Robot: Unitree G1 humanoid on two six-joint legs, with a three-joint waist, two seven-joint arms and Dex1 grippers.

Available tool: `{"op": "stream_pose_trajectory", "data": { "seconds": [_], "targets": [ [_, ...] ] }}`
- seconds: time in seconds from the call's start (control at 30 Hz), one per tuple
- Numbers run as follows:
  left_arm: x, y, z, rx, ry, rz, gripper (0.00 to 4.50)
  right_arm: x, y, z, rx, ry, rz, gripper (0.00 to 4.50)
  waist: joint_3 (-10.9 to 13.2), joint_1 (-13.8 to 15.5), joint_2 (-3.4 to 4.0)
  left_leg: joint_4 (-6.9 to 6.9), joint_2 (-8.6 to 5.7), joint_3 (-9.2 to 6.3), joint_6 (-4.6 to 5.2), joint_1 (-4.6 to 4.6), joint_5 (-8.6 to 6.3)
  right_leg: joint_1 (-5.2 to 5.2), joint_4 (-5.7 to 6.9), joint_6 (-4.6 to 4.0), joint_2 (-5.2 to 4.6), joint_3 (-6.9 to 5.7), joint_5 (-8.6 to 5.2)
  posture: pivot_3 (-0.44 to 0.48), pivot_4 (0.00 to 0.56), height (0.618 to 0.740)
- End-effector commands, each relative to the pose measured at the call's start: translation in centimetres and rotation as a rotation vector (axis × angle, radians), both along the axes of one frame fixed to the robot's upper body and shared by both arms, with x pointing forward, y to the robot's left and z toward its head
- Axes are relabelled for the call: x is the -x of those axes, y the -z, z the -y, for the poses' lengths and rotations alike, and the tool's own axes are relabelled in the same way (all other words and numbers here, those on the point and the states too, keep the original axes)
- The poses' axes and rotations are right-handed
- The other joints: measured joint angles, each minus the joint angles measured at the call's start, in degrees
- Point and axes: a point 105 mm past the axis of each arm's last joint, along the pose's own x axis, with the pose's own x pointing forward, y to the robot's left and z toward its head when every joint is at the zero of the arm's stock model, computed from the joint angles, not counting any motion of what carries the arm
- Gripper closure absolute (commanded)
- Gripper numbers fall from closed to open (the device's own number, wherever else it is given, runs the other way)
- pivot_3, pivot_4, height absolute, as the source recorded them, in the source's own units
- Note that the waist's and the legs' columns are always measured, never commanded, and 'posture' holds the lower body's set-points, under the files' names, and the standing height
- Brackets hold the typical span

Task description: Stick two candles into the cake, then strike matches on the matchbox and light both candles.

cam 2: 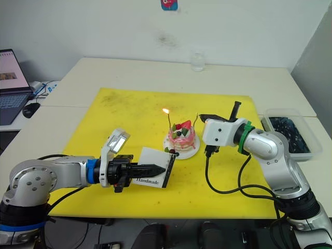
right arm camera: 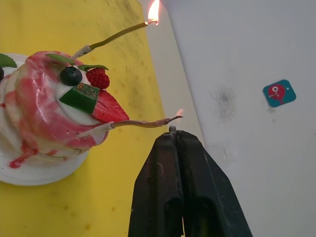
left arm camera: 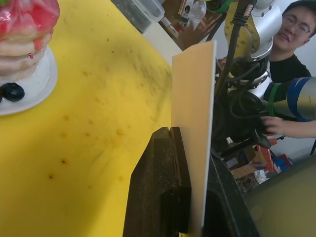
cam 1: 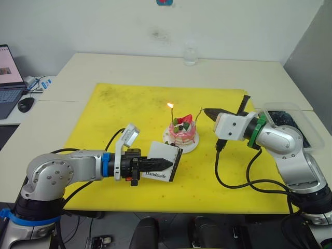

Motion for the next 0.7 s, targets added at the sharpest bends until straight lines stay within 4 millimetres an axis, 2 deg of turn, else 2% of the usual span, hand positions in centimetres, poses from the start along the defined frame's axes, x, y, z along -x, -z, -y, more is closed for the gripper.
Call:
{"op": "stream_pose_trajectory", "data": {
  "seconds": [0.03,0.7],
  "targets": [
    [0.01,-0.76,0.18,0.017,0.014,0.035,4.5,0.61,-1.69,0.19,-0.014,-0.006,0.07,4.49,0.0,0.0,0.0,0.0,0.0,0.0,0.0,0.0,0.0,0.0,0.0,0.0,0.0,0.0,0.0,0.0,0.15,0.74],
    [0.09,-0.81,0.32,0.018,0.027,0.032,4.5,0.75,-1.61,0.16,-0.017,-0.003,0.066,4.49,0.0,0.0,0.0,0.02,-0.03,0.04,0.0,-0.03,0.0,0.0,-0.02,0.02,-0.02,0.04,0.01,0.0,0.15,0.74]
  ]
}}
